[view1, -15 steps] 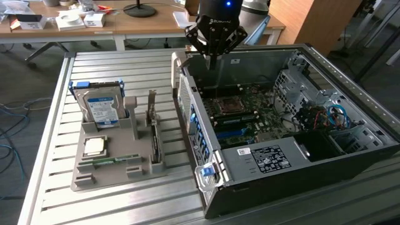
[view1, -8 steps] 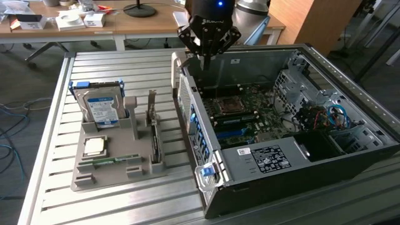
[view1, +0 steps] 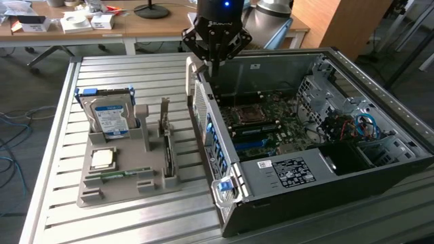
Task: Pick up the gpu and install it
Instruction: 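Reach for the gpu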
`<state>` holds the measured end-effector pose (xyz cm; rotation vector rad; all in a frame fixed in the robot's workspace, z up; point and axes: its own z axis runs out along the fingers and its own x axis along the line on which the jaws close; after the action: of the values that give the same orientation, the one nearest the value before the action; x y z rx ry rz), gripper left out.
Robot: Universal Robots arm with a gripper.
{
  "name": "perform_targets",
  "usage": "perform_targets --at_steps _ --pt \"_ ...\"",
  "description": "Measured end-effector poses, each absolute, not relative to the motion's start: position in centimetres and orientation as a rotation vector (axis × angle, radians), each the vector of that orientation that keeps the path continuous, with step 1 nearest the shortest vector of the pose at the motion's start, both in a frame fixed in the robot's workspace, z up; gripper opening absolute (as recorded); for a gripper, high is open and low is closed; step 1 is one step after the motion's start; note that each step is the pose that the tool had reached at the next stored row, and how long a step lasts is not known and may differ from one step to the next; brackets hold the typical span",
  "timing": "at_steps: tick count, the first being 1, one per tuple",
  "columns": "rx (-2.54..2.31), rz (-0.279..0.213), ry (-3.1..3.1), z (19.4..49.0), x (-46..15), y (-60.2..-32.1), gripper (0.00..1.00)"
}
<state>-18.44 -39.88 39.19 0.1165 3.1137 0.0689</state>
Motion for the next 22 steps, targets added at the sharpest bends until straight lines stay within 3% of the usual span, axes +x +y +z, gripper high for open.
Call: perform_targets --at_steps 22 --pt "0.117 0.069 3.114 39.0 -25.4 -39.9 0.11"
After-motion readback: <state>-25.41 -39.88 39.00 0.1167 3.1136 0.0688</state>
